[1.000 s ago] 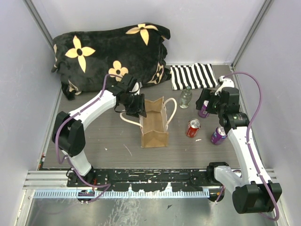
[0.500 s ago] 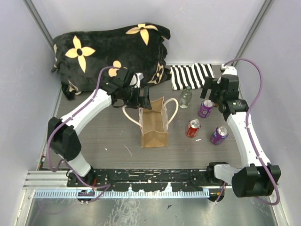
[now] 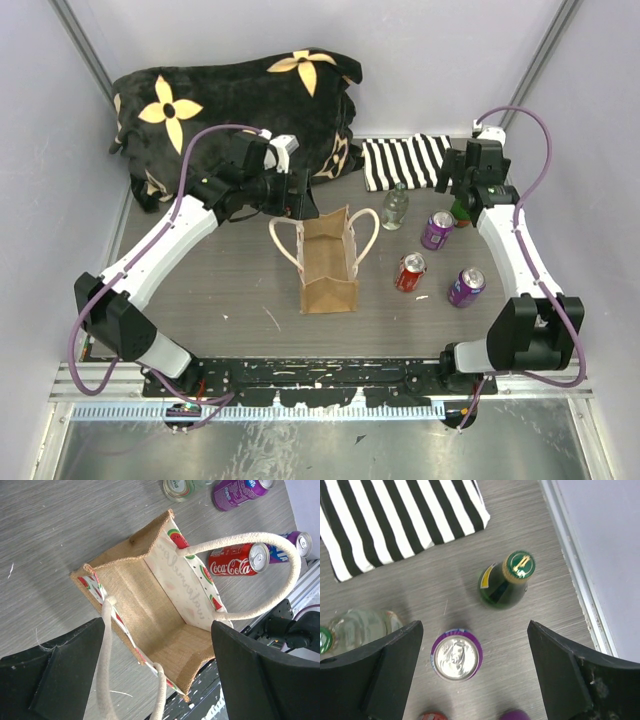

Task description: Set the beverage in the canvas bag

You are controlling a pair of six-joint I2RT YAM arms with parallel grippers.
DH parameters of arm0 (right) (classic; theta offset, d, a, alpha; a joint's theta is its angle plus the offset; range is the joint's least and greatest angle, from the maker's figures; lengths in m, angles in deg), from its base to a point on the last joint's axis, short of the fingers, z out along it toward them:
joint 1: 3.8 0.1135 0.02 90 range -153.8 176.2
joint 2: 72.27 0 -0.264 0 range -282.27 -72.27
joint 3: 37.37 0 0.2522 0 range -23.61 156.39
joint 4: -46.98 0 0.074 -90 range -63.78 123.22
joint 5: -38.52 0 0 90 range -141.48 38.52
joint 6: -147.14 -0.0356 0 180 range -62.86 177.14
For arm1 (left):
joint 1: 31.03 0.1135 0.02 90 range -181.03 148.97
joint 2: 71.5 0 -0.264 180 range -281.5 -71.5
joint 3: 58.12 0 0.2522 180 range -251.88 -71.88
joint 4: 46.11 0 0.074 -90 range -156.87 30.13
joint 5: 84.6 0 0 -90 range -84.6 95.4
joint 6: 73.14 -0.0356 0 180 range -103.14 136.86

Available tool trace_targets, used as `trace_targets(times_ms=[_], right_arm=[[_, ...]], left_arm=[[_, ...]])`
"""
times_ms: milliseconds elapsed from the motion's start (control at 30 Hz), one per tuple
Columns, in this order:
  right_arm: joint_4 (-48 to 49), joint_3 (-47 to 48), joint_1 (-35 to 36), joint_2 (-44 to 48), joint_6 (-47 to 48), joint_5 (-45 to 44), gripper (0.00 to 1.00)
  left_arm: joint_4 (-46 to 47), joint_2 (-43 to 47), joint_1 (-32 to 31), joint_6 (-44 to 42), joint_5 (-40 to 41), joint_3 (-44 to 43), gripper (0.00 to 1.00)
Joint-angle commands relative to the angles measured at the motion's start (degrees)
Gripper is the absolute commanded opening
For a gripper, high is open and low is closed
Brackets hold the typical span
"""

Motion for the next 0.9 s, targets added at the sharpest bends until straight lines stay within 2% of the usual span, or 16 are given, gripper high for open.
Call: trace_targets(times_ms=[0, 133, 300, 533, 700, 867], right_arm=[[4.2, 6.2, -0.9, -1.4, -0.5, -4.6, 0.91], [1.9, 9.7, -1.9, -3.7, -1.6, -6.1, 0.88], [-8.2, 19.6, -4.2, -10.1, -3.9, -5.1, 0.83], [-16.3, 26.0, -6.1, -15.5, -4.5, -1.8, 0.83], [-14.3, 23.0, -6.2, -15.0, -4.1, -2.1, 0.84], [-2.1, 13.0, -6.2, -11.5, -3.2, -1.9, 0.85]], left_arm=[[2.2, 2.3, 0.3, -1.5, 0.4, 1.4, 0.94], [2.4, 2.3, 0.7, -1.5, 0.0, 1.6, 0.94], [2.5, 2.2, 0.7, -1.4, -0.6, 1.2, 0.94], [2.6, 2.1, 0.8, -1.4, -0.8, 0.9, 0.93], [2.5, 2.5, 0.8, -1.8, -0.9, 1.3, 0.93], [2.6, 3.1, 0.8, -1.9, -1.0, 2.4, 0.93]])
